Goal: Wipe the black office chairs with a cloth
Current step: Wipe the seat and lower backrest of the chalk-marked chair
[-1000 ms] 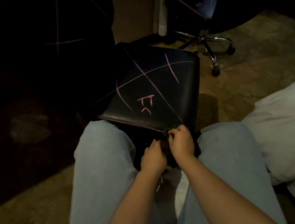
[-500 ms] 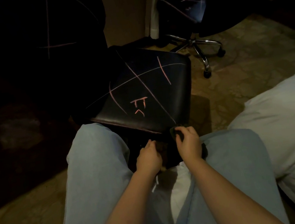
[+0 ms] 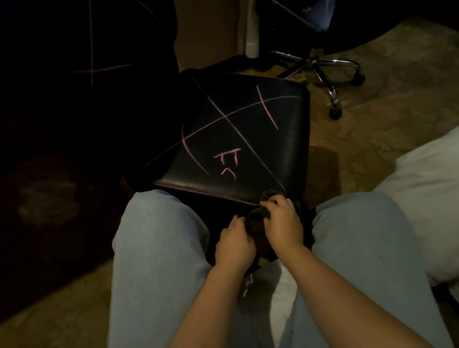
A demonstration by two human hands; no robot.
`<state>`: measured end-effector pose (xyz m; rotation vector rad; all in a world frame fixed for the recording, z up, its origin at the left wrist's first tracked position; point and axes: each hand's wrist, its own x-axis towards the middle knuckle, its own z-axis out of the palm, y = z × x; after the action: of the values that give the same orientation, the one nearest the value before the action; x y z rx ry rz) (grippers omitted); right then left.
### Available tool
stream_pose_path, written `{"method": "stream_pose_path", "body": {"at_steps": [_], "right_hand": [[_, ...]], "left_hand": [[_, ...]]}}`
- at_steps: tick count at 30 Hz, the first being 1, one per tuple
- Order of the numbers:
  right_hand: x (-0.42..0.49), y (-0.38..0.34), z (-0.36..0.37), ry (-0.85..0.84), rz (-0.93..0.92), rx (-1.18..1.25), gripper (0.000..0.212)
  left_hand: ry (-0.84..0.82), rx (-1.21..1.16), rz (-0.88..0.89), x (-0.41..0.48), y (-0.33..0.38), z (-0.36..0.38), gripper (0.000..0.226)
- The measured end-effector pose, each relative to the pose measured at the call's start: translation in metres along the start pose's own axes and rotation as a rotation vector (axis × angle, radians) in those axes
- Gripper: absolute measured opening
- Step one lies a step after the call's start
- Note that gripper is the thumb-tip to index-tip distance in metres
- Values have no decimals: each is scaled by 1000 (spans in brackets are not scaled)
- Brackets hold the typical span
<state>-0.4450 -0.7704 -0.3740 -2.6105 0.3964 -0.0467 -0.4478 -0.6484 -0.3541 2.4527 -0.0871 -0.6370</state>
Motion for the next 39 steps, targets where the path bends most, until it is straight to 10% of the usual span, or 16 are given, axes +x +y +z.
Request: {"method": "stream_pose_path", "body": {"at_steps": [9,16,22,39], "right_hand": [[4,52,-33,168,389,248,37],[-1,21,-25,122,187,193,22],[-2,3,-15,-37,98,130,54],[-7,37,-39,184,280,59,16]], "left_hand": [[3,-15,3,2,1,-1,52],[5,2,-1,-1,2,-1,52],[10,14,7,-1,1,-2,52],[1,-5,45,-3,9,-1,52]]}}
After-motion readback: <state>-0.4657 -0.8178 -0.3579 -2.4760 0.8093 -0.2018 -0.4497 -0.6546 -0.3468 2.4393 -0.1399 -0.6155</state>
